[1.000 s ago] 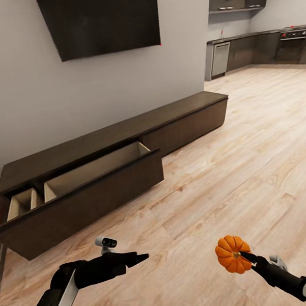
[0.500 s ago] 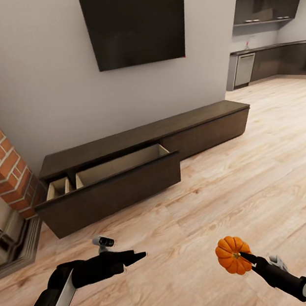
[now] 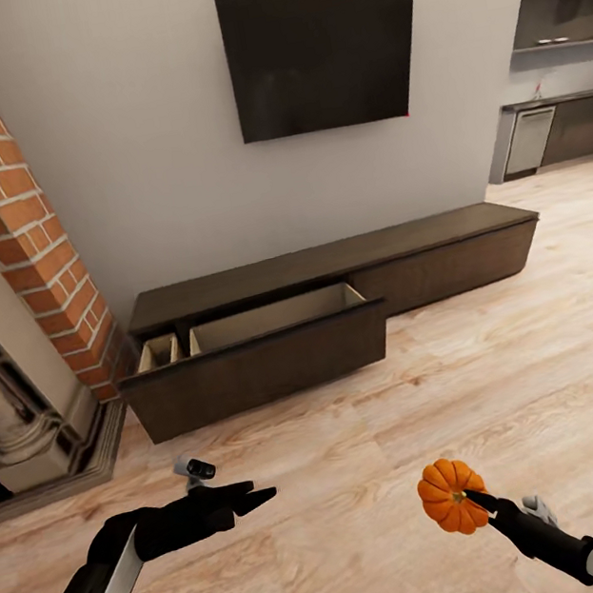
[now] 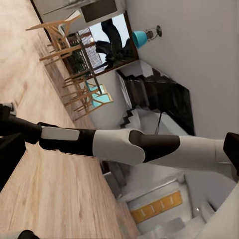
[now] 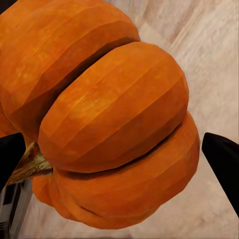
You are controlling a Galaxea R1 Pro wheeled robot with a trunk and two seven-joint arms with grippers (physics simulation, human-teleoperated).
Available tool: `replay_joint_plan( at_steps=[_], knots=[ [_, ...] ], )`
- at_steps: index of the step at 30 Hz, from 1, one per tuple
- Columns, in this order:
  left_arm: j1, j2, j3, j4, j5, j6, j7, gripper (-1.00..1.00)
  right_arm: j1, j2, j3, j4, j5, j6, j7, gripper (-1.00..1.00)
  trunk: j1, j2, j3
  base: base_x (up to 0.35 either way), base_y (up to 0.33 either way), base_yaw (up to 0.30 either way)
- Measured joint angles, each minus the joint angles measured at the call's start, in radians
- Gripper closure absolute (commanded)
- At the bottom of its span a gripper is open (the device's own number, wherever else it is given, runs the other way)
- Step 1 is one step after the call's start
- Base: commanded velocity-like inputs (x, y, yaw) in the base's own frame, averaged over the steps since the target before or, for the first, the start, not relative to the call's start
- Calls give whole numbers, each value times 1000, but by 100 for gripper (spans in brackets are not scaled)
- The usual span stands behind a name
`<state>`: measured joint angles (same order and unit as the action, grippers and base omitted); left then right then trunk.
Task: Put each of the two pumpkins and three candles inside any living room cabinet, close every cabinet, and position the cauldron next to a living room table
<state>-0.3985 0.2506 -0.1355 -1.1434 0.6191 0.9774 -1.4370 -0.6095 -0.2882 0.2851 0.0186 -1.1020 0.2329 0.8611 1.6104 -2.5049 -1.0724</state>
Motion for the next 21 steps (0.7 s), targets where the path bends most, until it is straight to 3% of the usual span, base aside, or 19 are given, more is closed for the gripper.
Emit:
replay_joint_plan(
  at_steps=[15,21],
  knots=[
    [0,0,-1,0,0,0,0,-100,0,0,2,0,2,-1,0,100,-7,3,64,0,0,265],
    [0,-1,-1,0,0,0,0,-100,0,0,3,0,2,-1,-1,100,-7,4,66,0,0,265]
  ],
)
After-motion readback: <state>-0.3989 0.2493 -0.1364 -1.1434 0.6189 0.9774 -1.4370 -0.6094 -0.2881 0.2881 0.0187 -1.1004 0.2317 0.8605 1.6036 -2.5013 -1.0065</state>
